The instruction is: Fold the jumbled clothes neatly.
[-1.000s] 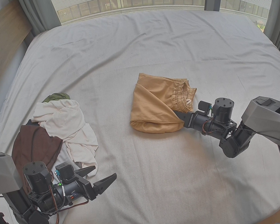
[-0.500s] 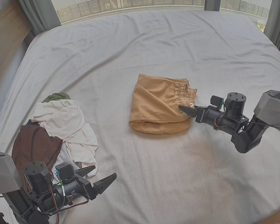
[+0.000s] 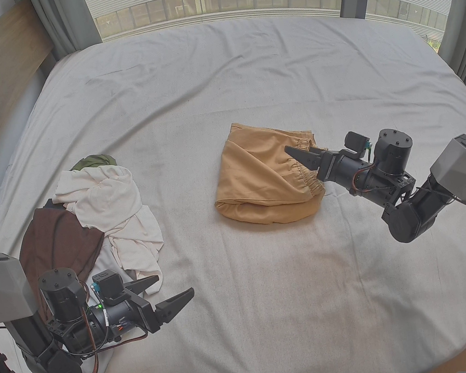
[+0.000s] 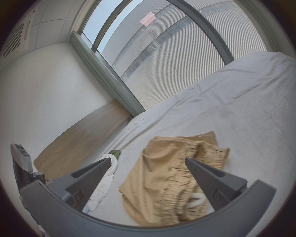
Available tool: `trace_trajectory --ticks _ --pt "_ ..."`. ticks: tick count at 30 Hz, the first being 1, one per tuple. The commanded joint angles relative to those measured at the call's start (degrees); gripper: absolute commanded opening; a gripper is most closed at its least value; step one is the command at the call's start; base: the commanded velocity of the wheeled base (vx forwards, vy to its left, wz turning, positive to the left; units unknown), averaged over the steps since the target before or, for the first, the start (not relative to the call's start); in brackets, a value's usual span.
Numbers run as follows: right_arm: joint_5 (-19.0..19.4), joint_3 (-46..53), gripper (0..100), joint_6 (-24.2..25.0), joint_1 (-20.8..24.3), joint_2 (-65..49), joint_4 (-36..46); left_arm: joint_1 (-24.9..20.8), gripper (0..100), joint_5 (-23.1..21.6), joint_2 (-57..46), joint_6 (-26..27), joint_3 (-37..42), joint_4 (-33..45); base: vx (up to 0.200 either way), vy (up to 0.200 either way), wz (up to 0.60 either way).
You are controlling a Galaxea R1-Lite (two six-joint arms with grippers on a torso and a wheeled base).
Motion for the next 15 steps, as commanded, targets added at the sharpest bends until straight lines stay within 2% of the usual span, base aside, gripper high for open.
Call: trace_trajectory --ticks 1,5,15 --pt "-0.12 -1.22 100 0.32 2.2 -0.11 0.57 0.01 100 -0.01 0.01 -0.01 0.01 -0.01 0.0 0.0 0.0" --pt "-0.3 -3.24 100 0.05 2.2 4.55 4.17 0.1 100 -0.01 0.01 -0.01 0.01 -0.01 0.0 0.0 0.0" --pt "-1.97 -2.89 100 -1.53 0.97 9.47 3.56 0.1 100 -0.01 0.1 -0.01 -0.08 -0.01 0.0 0.0 0.0"
